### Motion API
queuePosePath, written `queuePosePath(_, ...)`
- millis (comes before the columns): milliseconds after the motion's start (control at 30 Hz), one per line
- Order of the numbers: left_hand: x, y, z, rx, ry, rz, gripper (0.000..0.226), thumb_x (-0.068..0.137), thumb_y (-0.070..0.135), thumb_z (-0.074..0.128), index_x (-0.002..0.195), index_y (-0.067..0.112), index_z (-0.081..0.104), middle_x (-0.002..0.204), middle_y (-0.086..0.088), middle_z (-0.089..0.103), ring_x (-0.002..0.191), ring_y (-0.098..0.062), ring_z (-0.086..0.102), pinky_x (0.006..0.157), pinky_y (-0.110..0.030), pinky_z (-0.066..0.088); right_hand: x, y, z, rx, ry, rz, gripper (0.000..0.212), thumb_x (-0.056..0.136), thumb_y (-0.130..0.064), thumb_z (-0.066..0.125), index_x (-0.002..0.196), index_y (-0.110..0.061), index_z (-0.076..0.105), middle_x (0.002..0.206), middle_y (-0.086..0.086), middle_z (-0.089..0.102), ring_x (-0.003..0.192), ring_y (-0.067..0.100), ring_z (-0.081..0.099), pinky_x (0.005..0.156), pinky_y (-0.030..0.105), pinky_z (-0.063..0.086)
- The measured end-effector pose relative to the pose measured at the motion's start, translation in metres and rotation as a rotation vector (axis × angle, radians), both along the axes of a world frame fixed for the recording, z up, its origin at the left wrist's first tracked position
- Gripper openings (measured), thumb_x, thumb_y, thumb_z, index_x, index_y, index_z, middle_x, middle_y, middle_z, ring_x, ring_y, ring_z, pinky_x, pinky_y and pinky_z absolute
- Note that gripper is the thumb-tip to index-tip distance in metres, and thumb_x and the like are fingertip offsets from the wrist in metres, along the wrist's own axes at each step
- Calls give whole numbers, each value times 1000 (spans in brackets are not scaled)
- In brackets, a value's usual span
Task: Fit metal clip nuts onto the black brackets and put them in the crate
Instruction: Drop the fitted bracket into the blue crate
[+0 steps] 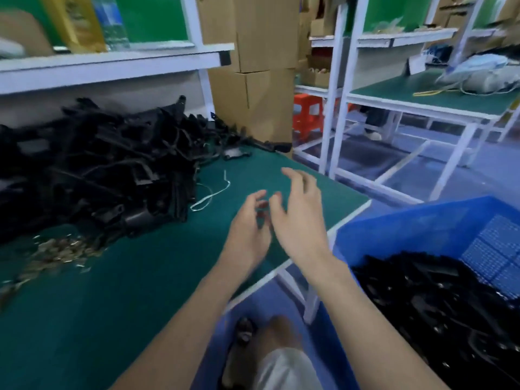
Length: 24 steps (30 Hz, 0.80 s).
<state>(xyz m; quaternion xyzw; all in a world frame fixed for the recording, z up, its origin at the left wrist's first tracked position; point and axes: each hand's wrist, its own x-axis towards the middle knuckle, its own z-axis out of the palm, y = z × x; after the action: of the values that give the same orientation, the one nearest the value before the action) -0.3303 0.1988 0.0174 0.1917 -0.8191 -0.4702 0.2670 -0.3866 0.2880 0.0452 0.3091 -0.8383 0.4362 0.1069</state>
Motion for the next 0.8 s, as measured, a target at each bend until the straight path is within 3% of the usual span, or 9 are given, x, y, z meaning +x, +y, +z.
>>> queuePosePath(67, 44, -42, -2, -119, -28, 126, 45, 99, 10, 58, 142, 16, 47, 134, -1, 59, 119, -15, 57, 97, -20, 46, 29, -47, -6, 12, 9, 157, 48, 101, -21, 49, 148, -17, 41, 151, 8, 37, 139, 26, 32, 115, 43, 31)
queuePosePath(133, 91, -81, -10, -213, -83, 263, 49, 99, 15, 62, 145, 16, 45, 140, 0, 53, 129, -16, 49, 108, -30, 42, 60, -94, -10, 30, 13, 297, 48, 101, -25, 49, 148, -17, 42, 151, 7, 39, 140, 24, 33, 116, 42, 30)
queuePosePath(200, 143, -112, -19, -368, -223, 434, 52, 100, 27, 61, 147, 18, 42, 143, -1, 49, 133, -18, 41, 111, -32, 36, 91, -137, -16, 86, 45, 406, 49, 101, -27, 49, 149, -18, 41, 150, 7, 40, 142, 24, 32, 118, 44, 28)
queuePosePath(333, 235, -158, -33, -639, -560, 764, 63, 96, 49, 57, 146, 12, 47, 144, -15, 50, 136, -36, 42, 115, -52, 34, 138, -202, -33, 212, 111, 512, 51, 103, -31, 47, 151, -19, 36, 156, 9, 34, 148, 27, 26, 122, 50, 19)
queuePosePath(433, 278, -187, -38, -509, -745, 870, 83, 91, 71, 45, 155, 20, 32, 160, -14, 30, 150, -37, 19, 123, -54, 12, 158, -235, -47, 259, 161, 525, 52, 104, -33, 48, 152, -18, 35, 156, 10, 33, 147, 28, 28, 122, 49, 21)
queuePosePath(533, 290, -212, -43, -339, -760, 892, 95, 84, 84, 31, 159, 26, 19, 166, -12, 16, 154, -35, 7, 124, -54, 6, 168, -259, -61, 342, 271, 501, 56, 103, -40, 47, 153, -16, 35, 156, 12, 33, 149, 29, 25, 123, 50, 18)
queuePosePath(667, 284, -237, -42, -356, -746, 792, 87, 90, 79, 29, 159, 27, 20, 165, -6, 25, 154, -28, 14, 125, -48, 11, 165, -280, -65, 444, 351, 421, 57, 103, -48, 46, 144, -9, 49, 155, 18, 34, 151, 34, 20, 124, 55, 10)
queuePosePath(800, 280, -250, -37, -381, -614, 695, 62, 97, 62, 47, 151, 33, 39, 155, 2, 43, 144, -25, 31, 119, -41, 23, 161, -285, -65, 429, 364, 406, 50, 100, -46, 55, 134, -9, 60, 151, 15, 39, 150, 32, 22, 123, 57, 10)
